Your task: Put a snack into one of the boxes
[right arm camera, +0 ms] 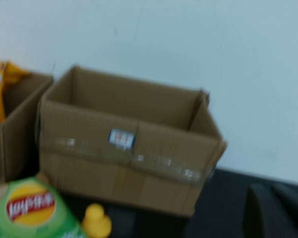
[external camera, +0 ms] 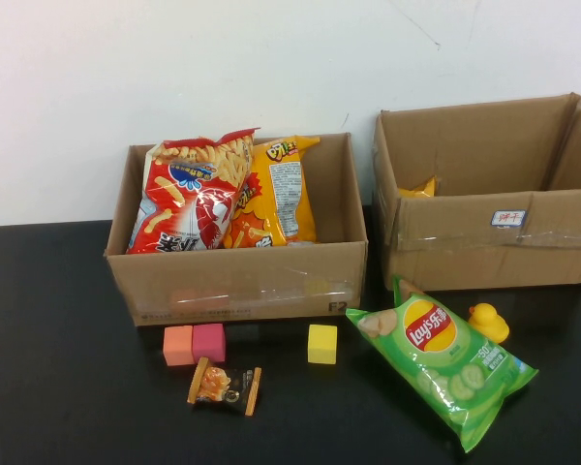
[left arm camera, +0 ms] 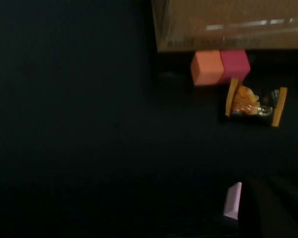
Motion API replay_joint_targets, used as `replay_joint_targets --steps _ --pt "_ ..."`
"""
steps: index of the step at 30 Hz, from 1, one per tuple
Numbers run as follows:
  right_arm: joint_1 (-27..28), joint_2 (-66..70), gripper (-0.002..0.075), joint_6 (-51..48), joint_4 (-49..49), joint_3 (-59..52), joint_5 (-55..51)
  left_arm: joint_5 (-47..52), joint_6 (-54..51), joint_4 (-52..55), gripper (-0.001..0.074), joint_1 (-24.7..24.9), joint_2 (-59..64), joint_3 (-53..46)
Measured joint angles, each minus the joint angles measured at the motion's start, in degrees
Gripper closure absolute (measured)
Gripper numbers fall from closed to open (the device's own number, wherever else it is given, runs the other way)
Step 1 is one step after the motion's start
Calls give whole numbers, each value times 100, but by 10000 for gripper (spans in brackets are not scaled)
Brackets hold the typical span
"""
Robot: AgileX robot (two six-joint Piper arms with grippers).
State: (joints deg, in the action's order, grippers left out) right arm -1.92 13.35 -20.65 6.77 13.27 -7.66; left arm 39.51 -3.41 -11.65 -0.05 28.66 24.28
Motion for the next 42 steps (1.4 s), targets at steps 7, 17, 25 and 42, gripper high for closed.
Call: replay_joint_targets --steps 7,17,25,42 --pt "0 638 727 10 110 0 -491 -355 -748 -1259 736 0 1640 184" --pt "0 797 727 10 1195 0 -799 -502 -1550 -1597 736 968 4652 1585" --pt "0 1239 727 10 1219 13 -888 -1197 -330 -88 734 2482 6091 2702" --pt "0 2112 727 -31 1468 131 -839 -282 2897 2439 52 3078 8584 4554"
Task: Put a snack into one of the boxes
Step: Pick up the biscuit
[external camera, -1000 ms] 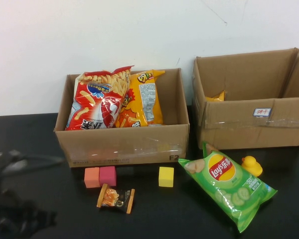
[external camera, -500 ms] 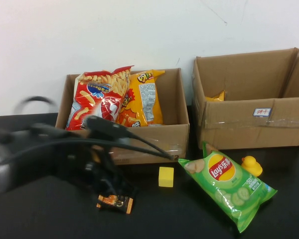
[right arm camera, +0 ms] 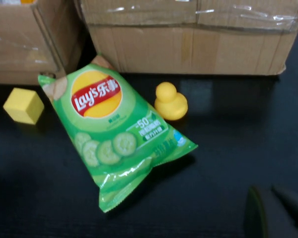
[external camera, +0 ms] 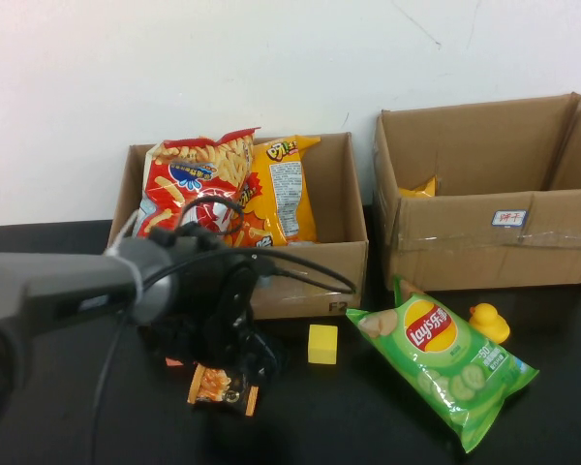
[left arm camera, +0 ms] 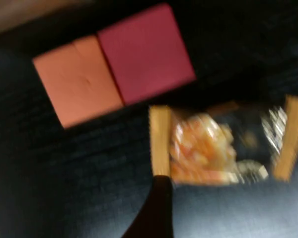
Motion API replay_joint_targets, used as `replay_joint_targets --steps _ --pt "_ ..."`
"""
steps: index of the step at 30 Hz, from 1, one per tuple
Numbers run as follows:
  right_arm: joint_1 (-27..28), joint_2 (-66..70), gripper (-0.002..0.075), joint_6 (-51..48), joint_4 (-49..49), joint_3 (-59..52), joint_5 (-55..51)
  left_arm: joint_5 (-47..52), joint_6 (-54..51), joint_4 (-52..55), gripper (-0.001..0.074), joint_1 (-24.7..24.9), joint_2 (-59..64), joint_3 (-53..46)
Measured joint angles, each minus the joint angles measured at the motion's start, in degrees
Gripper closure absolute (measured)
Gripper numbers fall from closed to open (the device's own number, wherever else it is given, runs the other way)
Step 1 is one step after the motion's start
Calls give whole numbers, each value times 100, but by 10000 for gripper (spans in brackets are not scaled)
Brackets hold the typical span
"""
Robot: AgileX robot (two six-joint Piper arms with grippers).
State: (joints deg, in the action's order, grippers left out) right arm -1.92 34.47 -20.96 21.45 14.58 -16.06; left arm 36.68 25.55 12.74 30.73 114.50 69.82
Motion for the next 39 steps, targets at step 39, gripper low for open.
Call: replay_joint_targets --steps 39 --pt "0 0 727 0 143 25 97 142 -1627 -1233 143 -340 1276 698"
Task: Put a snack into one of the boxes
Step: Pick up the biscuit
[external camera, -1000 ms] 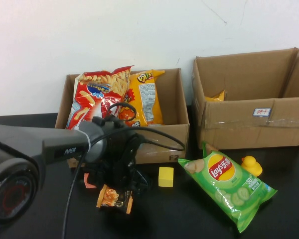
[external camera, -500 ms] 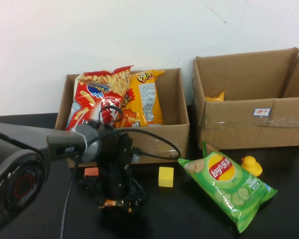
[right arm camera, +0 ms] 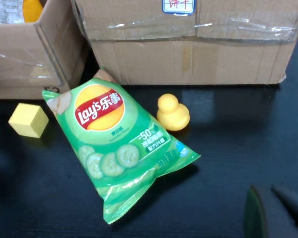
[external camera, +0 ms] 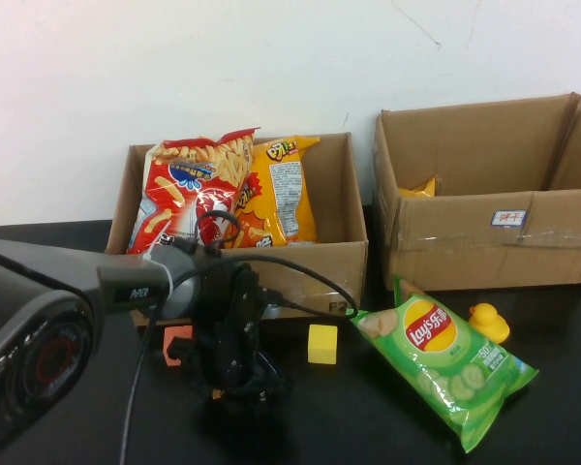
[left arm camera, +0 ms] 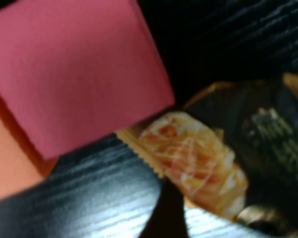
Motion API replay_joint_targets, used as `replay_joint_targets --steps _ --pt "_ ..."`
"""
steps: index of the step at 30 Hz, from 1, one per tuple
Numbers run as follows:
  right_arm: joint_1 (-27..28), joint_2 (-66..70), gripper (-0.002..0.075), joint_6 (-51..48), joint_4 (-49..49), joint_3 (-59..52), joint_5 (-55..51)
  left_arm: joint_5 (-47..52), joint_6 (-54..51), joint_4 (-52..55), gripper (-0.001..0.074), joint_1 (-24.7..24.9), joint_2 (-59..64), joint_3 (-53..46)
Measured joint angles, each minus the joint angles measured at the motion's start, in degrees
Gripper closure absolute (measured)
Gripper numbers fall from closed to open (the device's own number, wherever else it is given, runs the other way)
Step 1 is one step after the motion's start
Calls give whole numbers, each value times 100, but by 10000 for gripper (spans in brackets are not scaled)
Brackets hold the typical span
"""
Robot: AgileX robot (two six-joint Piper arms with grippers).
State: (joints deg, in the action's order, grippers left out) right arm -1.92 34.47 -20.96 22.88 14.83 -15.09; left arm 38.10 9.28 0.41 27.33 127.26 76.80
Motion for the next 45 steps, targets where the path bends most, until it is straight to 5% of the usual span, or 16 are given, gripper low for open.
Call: replay_joint_targets --steps 9,20,45 --pt "0 0 727 0 4 0 57 451 843 803 184 61 0 34" --pt "0 0 727 0 47 0 184 697 383 1820 190 760 13 234" --pt "0 0 727 0 92 0 253 416 -1075 1196 190 681 326 1021"
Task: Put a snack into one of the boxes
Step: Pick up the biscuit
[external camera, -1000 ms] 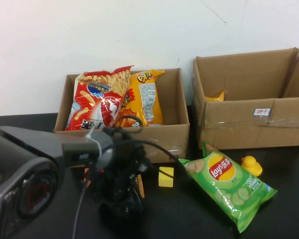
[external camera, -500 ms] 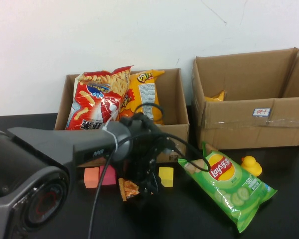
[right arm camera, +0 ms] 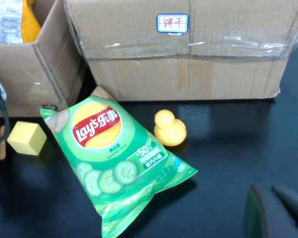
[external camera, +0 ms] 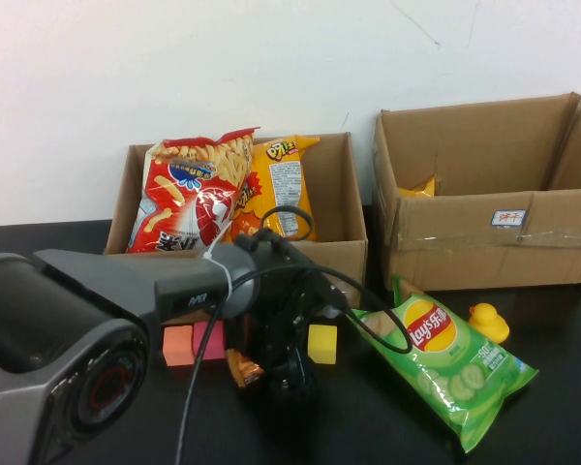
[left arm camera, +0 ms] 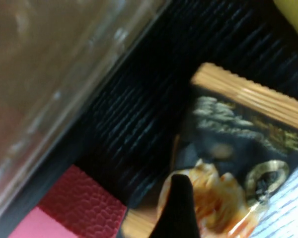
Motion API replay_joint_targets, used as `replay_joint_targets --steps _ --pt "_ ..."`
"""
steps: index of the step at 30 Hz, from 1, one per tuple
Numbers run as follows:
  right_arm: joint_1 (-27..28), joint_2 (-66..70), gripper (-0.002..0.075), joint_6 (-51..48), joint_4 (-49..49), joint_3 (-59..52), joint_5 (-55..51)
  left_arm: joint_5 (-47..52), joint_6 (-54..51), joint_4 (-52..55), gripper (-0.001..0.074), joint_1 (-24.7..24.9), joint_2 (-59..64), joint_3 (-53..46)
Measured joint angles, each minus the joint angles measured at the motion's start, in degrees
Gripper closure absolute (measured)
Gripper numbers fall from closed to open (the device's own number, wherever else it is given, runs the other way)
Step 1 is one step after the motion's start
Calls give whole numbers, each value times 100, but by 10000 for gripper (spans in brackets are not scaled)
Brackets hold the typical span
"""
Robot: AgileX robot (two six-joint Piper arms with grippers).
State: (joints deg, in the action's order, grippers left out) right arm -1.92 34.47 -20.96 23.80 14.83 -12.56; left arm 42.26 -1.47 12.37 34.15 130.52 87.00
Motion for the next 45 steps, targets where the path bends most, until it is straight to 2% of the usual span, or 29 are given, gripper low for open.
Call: replay_joint_targets --steps 8,13,14,15,18,29,32,34,38,41,45 --pt "0 0 727 0 8 0 0 215 -565 -298 210 -84 94 0" --pt "0 0 727 0 8 0 0 361 -627 -568 345 -84 94 0" --pt "0 0 727 0 8 0 0 374 -627 -628 380 -84 94 8" --pt "0 0 727 0 8 0 0 400 -627 -686 447 -84 94 12" --pt "0 0 727 0 8 0 0 440 -568 -709 495 -89 94 33" --pt "0 0 727 0 8 0 15 1110 -580 -1290 518 -89 -145 182" --pt "0 0 727 0 8 0 42 1694 -885 -1702 524 -89 -310 663" --pt "0 0 727 0 12 0 64 2387 -1126 -2108 527 -89 -368 1405" --pt "0 0 727 0 12 0 64 2645 -1206 -2498 527 -89 -380 2439" --pt "0 0 727 0 12 0 64 2685 -1016 -2496 527 -89 -415 2731" --pt "0 0 727 0 12 0 64 2716 -1011 -2068 527 11 -450 2535"
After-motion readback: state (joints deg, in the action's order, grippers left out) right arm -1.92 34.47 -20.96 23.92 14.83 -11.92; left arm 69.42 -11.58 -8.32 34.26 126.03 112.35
